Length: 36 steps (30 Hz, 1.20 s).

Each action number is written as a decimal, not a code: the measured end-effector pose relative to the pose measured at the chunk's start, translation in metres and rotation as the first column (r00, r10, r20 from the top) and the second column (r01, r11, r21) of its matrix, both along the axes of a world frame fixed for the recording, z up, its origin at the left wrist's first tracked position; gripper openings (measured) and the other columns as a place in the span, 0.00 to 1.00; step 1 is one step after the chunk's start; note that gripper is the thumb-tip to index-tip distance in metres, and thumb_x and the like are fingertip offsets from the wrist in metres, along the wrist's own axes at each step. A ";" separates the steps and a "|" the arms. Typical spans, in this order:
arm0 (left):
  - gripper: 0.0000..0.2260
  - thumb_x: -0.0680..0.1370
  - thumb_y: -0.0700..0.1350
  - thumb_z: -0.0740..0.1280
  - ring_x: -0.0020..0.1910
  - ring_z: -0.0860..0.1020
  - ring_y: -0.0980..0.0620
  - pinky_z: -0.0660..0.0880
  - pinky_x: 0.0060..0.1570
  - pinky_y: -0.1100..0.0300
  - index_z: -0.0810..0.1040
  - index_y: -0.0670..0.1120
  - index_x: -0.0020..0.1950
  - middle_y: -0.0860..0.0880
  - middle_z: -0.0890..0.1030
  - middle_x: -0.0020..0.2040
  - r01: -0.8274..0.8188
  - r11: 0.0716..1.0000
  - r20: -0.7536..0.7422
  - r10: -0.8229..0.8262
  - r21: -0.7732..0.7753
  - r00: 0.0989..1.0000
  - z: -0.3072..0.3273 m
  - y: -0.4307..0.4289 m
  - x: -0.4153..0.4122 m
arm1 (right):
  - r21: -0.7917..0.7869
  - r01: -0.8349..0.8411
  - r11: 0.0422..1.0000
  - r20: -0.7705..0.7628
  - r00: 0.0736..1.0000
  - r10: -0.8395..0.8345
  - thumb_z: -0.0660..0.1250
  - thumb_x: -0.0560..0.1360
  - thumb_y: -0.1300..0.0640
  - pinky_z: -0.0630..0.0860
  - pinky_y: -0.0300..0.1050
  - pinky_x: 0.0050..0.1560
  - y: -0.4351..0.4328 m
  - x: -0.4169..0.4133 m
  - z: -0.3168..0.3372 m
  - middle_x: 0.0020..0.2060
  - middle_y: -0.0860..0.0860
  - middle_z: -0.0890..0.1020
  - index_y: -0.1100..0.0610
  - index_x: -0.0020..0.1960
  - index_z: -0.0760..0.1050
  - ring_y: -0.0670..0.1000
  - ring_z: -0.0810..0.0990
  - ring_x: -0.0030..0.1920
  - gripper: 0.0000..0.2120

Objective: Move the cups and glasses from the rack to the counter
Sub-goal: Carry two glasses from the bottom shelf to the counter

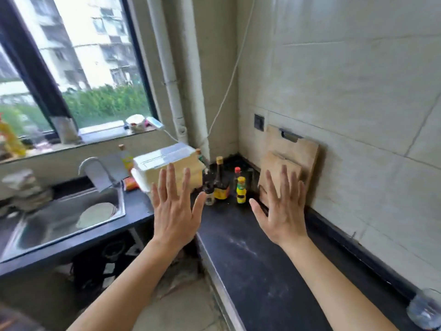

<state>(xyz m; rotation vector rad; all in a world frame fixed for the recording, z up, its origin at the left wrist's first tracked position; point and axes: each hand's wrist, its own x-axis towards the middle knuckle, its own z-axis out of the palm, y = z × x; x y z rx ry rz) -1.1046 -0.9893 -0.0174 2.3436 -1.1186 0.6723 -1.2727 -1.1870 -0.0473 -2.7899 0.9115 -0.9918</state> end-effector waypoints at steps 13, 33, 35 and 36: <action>0.33 0.81 0.63 0.50 0.80 0.43 0.41 0.48 0.74 0.32 0.50 0.48 0.82 0.41 0.44 0.82 -0.451 0.890 0.053 0.454 -0.065 0.889 0.040 0.385 0.249 | -0.110 -0.531 0.840 0.127 0.831 0.542 0.58 0.78 0.36 0.50 0.67 0.77 0.330 0.382 0.059 0.82 0.59 0.48 0.52 0.82 0.53 0.64 0.50 0.81 0.38; 0.33 0.79 0.64 0.46 0.81 0.41 0.45 0.44 0.76 0.39 0.50 0.51 0.82 0.44 0.43 0.82 -0.899 0.436 -0.075 0.899 0.046 0.432 -0.016 0.717 0.539 | -0.081 -0.899 0.430 0.051 0.427 0.903 0.59 0.79 0.36 0.47 0.63 0.79 0.679 0.805 -0.018 0.82 0.59 0.44 0.49 0.83 0.50 0.62 0.45 0.81 0.38; 0.34 0.79 0.65 0.44 0.80 0.39 0.47 0.43 0.77 0.40 0.47 0.51 0.82 0.45 0.40 0.82 -0.898 0.437 -0.079 0.898 0.057 0.432 -0.009 0.733 0.588 | -0.064 -0.903 0.425 0.067 0.421 0.904 0.59 0.79 0.36 0.48 0.64 0.79 0.696 0.852 -0.008 0.82 0.59 0.45 0.49 0.83 0.50 0.62 0.46 0.81 0.38; 0.33 0.79 0.65 0.44 0.80 0.38 0.47 0.43 0.77 0.40 0.46 0.52 0.82 0.46 0.39 0.82 -0.896 0.441 -0.072 0.897 0.058 0.437 -0.003 0.741 0.610 | -0.065 -0.906 0.417 0.072 0.413 0.908 0.59 0.79 0.36 0.48 0.64 0.79 0.705 0.874 -0.001 0.82 0.60 0.45 0.49 0.83 0.51 0.62 0.46 0.81 0.38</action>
